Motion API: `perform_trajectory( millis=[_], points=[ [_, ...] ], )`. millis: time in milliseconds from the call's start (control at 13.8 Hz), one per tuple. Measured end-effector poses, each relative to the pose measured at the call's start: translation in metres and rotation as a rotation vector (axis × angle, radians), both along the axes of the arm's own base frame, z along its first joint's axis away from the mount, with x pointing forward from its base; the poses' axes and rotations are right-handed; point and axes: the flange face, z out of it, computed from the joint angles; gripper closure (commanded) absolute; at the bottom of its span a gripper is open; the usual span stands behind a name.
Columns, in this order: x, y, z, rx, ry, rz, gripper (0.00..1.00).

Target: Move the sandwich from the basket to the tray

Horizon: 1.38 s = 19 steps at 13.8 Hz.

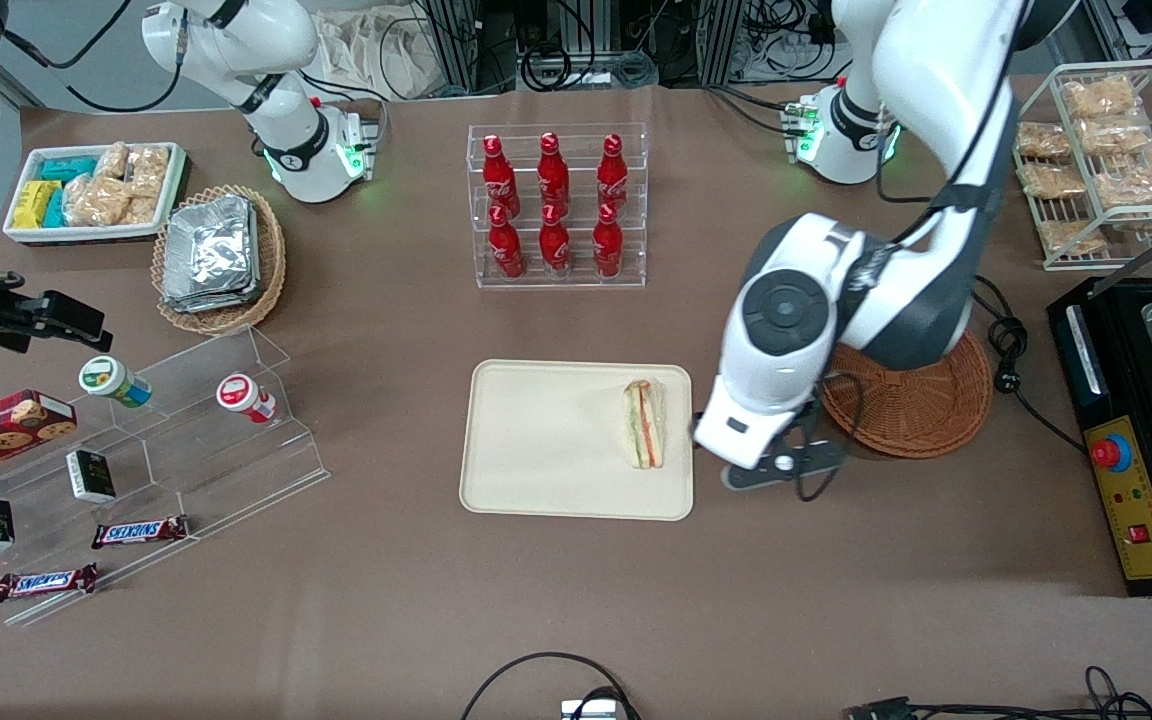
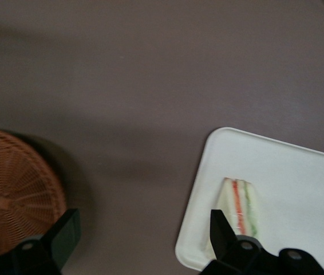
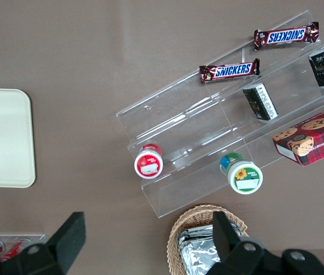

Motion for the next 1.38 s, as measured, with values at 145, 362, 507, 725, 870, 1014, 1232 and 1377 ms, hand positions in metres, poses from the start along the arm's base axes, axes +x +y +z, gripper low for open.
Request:
perform_trajectory(
  millis=[145,362,507,725,870,1014,1232,1377],
  points=[
    [0.009,0.039,0.020,0.010,0.006,0.023,0.00],
    [0.014,0.082,0.038,0.022,0.030,0.016,0.00],
    [0.013,0.105,0.050,0.007,0.043,-0.012,0.00],
    [-0.001,0.156,0.078,-0.019,0.061,-0.075,0.00],
    [-0.017,0.184,0.098,-0.016,0.062,-0.114,0.00],
    [-0.037,0.200,0.115,-0.009,0.065,-0.174,0.00],
    [-0.066,0.215,0.146,-0.038,0.044,-0.239,0.00],
    [-0.088,0.226,0.172,-0.042,0.041,-0.267,0.00]
  ],
)
